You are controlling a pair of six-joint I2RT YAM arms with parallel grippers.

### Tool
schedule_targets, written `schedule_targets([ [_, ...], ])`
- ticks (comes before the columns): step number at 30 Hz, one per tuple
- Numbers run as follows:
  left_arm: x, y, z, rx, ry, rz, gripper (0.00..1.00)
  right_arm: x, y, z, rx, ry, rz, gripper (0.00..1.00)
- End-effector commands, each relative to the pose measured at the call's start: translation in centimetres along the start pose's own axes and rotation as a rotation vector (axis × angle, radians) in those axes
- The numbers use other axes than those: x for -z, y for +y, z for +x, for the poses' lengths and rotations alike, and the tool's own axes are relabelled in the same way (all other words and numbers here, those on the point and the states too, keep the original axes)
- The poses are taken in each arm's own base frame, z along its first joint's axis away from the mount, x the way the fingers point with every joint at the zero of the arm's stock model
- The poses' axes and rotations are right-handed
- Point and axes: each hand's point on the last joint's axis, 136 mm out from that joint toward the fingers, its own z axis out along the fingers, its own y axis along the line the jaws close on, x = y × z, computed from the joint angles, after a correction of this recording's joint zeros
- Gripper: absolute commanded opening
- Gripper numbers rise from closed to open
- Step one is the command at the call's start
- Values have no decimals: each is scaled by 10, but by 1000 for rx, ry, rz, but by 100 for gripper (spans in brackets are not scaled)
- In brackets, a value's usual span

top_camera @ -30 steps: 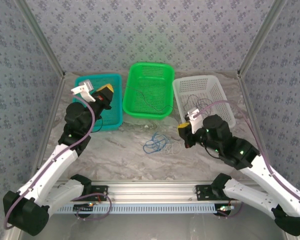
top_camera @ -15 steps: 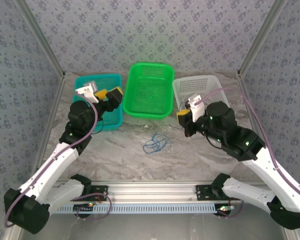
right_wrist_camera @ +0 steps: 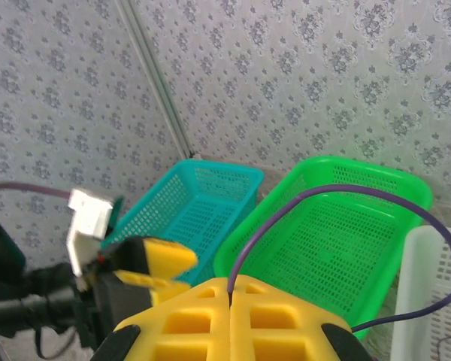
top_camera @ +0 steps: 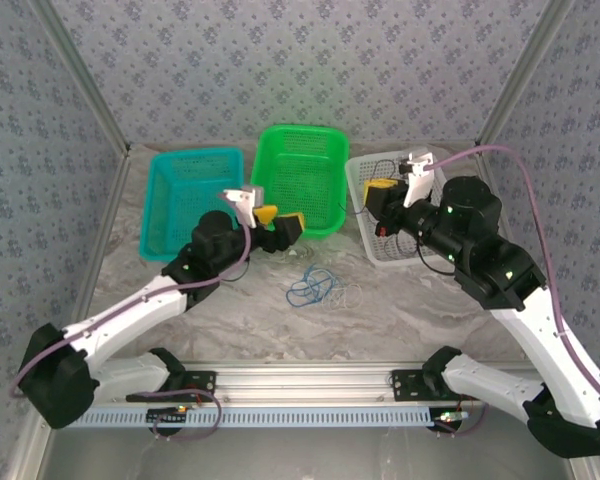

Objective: Untangle the cables

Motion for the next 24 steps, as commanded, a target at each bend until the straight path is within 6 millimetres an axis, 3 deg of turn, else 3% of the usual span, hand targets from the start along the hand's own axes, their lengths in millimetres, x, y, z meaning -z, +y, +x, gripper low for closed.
schedule_targets([
  [1,-10,-35,-14,-56,-49,121,90,6,8,-24,-51,-74,-42,0],
  [8,-34,-50,-8,-76,-43,152,90,6,10,-27,-84,-88,-74,0],
  [24,-47,-74,-24,-55,-135,255,90,7,15,-29,-138,-112,-118,0],
])
